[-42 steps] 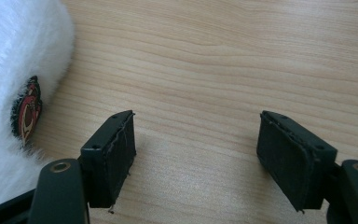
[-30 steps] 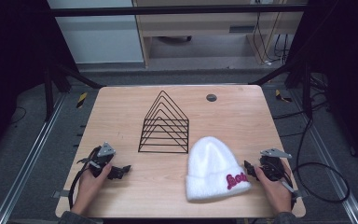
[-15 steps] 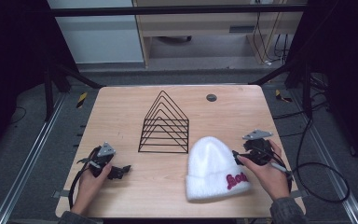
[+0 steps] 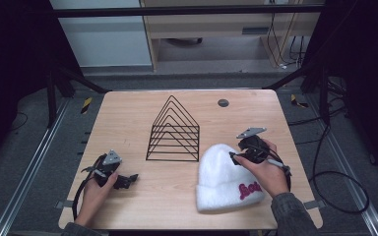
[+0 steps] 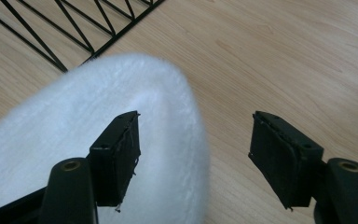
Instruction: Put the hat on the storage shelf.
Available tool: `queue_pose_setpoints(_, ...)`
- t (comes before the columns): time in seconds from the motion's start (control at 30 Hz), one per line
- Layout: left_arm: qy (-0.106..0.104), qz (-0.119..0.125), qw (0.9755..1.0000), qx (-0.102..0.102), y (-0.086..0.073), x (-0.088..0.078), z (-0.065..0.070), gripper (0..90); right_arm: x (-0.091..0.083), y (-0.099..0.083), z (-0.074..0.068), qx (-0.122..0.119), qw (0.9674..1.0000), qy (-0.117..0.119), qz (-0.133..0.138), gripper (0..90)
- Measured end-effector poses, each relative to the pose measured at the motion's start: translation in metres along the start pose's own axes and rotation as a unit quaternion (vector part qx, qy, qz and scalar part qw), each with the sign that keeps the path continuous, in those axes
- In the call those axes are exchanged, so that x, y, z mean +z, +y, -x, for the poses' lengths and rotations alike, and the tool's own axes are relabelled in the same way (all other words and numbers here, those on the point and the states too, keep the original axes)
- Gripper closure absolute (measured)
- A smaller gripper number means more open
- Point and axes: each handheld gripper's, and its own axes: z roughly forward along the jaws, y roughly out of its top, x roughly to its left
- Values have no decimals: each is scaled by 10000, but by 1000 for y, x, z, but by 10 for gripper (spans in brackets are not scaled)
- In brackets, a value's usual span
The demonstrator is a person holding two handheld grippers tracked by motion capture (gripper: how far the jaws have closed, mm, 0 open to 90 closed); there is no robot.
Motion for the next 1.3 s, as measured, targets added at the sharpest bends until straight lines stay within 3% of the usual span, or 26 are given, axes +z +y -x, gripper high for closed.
queue_pose_setpoints(0.23,0,0,10000,-1,0,0,0,0,7,7,1,67,9998,79,-142,320)
queue_pose_setpoints(0.4,0,1,10000,0,0,0,0,0,16,12,4,255,9994,156,-195,339)
queue_pose_setpoints(0.8,-1,1,10000,0,0,0,0,0,58,19,4,401,9965,376,-625,375)
queue_pose_setpoints(1.1,0,-1,10000,1,0,0,0,0,77,21,-1,466,9939,562,-823,373)
queue_pose_setpoints(1.2,-1,0,10000,1,0,0,0,0,80,20,0,455,9934,556,-899,405)
queue_pose_setpoints(1.3,-1,-1,10000,1,0,0,0,0,80,20,-1,455,9929,619,-907,493)
